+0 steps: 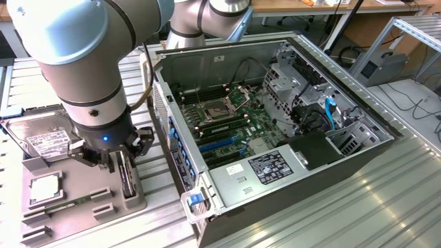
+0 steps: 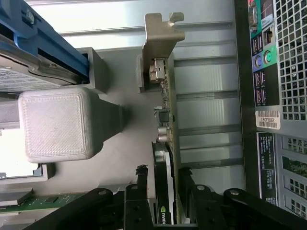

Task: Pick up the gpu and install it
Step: 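Pick up the gpu and move the gpu toward the slot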

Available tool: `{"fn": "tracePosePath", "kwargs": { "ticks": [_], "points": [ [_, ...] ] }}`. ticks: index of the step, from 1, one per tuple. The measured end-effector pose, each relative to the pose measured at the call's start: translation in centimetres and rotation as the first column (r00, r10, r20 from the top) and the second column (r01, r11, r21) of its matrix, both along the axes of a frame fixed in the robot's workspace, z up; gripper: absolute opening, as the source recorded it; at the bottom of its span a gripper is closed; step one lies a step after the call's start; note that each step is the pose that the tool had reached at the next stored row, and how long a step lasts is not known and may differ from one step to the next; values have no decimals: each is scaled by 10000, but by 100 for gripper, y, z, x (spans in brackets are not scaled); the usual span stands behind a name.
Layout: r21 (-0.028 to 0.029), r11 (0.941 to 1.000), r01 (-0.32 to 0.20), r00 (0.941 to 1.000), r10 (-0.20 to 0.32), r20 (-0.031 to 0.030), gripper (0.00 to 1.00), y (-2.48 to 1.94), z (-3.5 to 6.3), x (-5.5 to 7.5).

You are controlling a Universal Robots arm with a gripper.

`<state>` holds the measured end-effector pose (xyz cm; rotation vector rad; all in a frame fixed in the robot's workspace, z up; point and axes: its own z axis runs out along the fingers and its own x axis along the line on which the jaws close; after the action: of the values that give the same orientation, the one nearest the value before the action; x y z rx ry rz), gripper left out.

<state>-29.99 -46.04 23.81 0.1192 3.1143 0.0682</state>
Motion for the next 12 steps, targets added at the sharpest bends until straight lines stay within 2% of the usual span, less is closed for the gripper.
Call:
{"fn": "tracePosePath", "kwargs": {
  "ticks": [6, 8, 12],
  "points": [
    [-1, 10000, -1, 10000, 1, -1, 37, 0, 0, 0],
    [-1, 10000, 0, 10000, 0, -1, 27, 0, 1, 0],
    [0, 10000, 0, 10000, 0, 0, 27, 0, 0, 0]
  ]
}}
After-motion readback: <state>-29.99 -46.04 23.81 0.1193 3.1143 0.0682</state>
